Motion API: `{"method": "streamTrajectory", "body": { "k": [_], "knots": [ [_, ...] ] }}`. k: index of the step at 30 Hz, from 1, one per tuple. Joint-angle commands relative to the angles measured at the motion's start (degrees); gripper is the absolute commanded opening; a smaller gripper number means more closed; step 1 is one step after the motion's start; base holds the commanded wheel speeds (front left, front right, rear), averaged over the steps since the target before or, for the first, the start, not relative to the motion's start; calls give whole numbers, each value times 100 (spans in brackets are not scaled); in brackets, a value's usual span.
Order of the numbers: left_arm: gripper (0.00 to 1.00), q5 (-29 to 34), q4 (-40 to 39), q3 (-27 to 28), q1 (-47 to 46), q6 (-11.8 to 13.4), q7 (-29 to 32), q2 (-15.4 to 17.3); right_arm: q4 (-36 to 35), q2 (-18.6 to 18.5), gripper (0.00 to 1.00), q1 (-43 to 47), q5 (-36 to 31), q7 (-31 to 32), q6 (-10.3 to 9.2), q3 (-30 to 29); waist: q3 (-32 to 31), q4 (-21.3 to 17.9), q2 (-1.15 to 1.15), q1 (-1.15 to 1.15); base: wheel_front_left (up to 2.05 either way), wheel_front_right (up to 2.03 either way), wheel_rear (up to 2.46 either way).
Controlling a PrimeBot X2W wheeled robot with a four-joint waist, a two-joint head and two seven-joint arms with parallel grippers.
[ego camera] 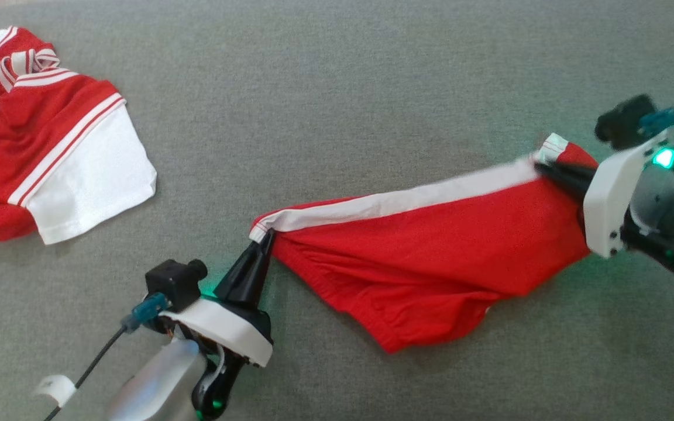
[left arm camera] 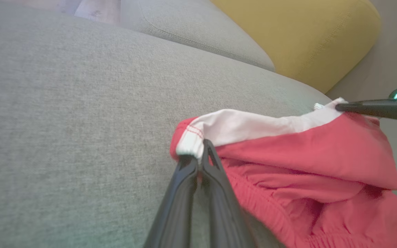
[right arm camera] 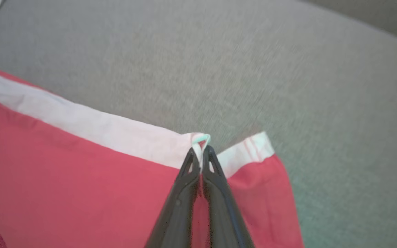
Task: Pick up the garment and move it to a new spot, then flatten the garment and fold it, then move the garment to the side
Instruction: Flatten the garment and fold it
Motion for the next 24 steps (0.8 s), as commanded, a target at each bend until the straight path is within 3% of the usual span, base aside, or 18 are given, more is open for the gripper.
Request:
{"method": "streamTrajectory", "body": {
  "k": [1, 9, 11, 16, 21, 24],
  "knots": [
    [0, 32, -85, 220, -208, 9, -84, 167, -121, -201, 0, -161, -17, -423, 39, -34, -71, -42, 0, -1, 0, 0, 0],
    [0, 594, -554, 599, -648, 18, -94, 424, -21, -278, 0, -445, 103, -2132, 39, -192, -336, -499, 0, -1, 0, 0, 0],
    [0, 692, -614, 613, -824, 18, -95, 499, 28, -285, 0, -534, 114, -2320, 39, -269, -330, -588, 0, -1, 0, 0, 0],
    [0, 1181, -767, 513, -2239, 13, 125, 821, 394, -263, 0, -1218, -5, -3262, 39, -845, -37, -1008, 0, -1, 0, 0, 0],
    [0, 1610, -391, 192, -4111, 11, 157, 973, 741, 29, 0, -2069, -429, -3587, 39, -1778, 426, -1379, 0, -1, 0, 0, 0],
    [0, 2030, 122, 227, -5051, 43, 17, 866, 669, 305, 0, -2425, -972, -3595, 39, -2890, 566, -1528, 0, -1, 0, 0, 0]
  ]
}}
